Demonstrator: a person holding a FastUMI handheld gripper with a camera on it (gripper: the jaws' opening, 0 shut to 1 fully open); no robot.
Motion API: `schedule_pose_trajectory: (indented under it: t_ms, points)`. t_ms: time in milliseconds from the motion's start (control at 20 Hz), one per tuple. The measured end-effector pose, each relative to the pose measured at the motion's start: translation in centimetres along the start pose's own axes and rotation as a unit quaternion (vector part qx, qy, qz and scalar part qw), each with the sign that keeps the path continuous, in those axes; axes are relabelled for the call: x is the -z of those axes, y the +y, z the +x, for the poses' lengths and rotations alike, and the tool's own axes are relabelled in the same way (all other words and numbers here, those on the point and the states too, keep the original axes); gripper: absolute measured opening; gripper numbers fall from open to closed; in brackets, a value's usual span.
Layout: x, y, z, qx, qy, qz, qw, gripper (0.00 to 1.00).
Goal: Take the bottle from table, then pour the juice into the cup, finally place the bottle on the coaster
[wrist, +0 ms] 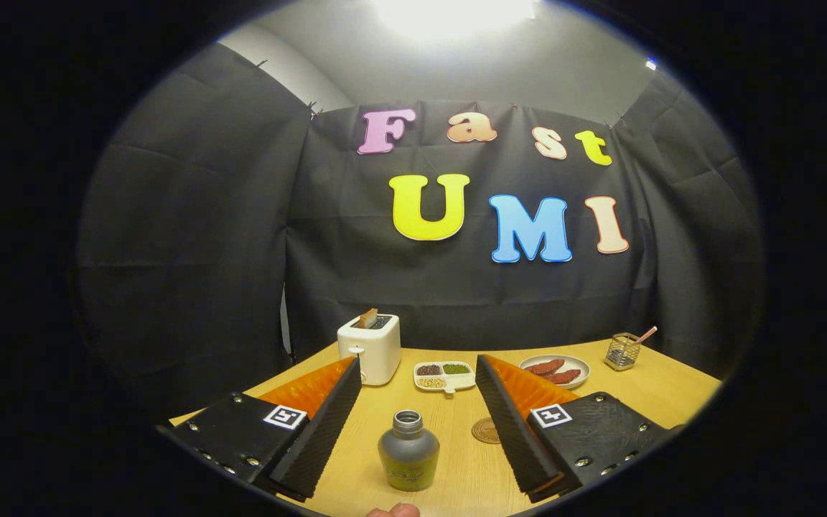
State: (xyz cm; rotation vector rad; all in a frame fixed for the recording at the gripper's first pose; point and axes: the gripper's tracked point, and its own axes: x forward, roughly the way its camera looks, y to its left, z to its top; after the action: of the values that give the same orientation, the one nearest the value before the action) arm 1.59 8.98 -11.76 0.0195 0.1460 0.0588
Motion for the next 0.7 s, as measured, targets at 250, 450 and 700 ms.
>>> schedule_pose_trajectory:
  t_ms: [250,450,700]
  points:
    - [3.8,0.6,0.8,0.010,0.038,0.000,0.999,0.98]
    - [6.4,1.0,1.5,0.017,0.061,0.000,0.998,0.98]
    - [10.3,1.2,1.7,0.027,0.103,0.009,0.994,0.98]
